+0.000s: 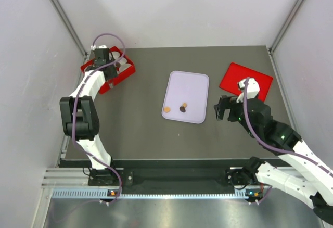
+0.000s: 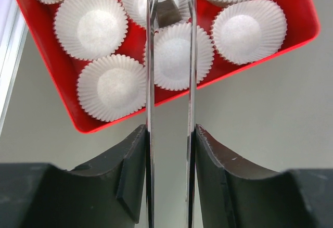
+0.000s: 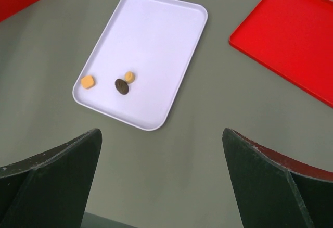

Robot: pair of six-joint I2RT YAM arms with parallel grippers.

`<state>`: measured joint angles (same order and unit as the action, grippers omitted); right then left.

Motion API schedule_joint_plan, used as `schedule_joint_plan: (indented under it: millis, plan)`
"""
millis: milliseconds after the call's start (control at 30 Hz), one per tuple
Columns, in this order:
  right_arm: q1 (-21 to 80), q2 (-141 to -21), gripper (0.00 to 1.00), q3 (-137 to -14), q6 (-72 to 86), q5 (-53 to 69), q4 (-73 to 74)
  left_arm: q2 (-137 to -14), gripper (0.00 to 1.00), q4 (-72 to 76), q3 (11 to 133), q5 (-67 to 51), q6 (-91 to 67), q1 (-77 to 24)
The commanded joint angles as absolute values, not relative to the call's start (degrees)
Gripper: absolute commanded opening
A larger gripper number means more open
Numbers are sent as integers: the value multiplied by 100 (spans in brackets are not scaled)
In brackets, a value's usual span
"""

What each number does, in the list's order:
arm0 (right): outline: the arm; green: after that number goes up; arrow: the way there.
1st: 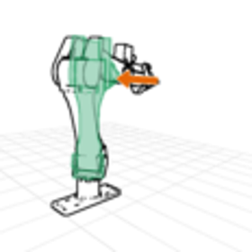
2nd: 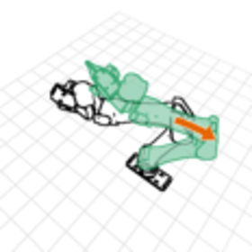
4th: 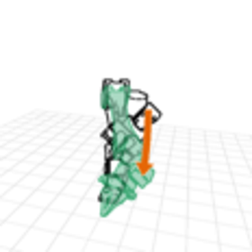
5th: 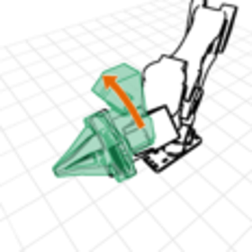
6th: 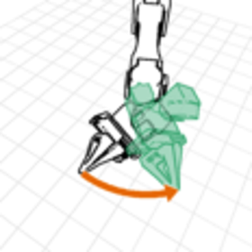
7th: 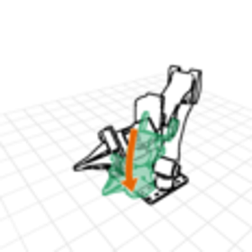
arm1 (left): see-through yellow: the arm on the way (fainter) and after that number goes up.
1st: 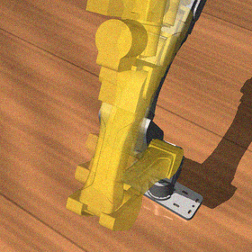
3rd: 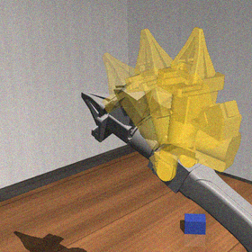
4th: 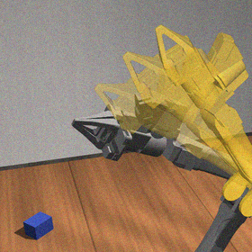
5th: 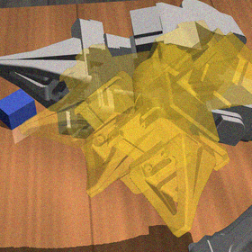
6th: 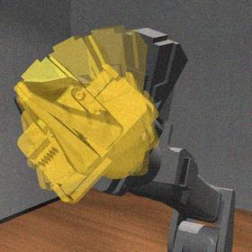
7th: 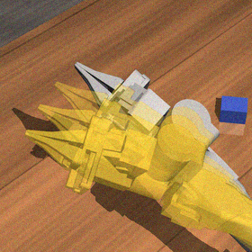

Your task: Pack the chocolate

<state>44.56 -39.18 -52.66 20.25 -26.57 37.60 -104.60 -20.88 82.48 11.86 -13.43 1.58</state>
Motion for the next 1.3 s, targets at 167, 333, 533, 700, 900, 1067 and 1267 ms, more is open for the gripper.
schedule_joint_plan:
  millis: [167,333,533,700,900,1067,1267]
  plan:
    - [4456,-4639,100,-6353,2381,-1153,3067,-10256,38,-1736,8863,659,-2601,26]
    - [4465,-4465,100,-6478,2373,-1475,3191,-10451,37,-2233,9396,563,-2610,18]
    - [4456,-4123,100,-6618,2224,-2003,3489,-9924,38,-1706,8702,483,-2567,-184]
    - [4465,-3771,100,-6381,2144,-2381,3832,-9511,38,-1696,8148,527,-2285,-544]
    - [4465,-3735,100,-6214,2197,-2488,4139,-9062,38,-1740,7550,527,-2233,-1229]
    - [4456,-3753,100,-6214,2355,-2391,4192,-8886,38,-1925,7243,633,-2136,-2240]
    - [4456,-3647,100,-6117,2435,-2496,4332,-8684,38,-2329,7181,589,-2074,-3444]
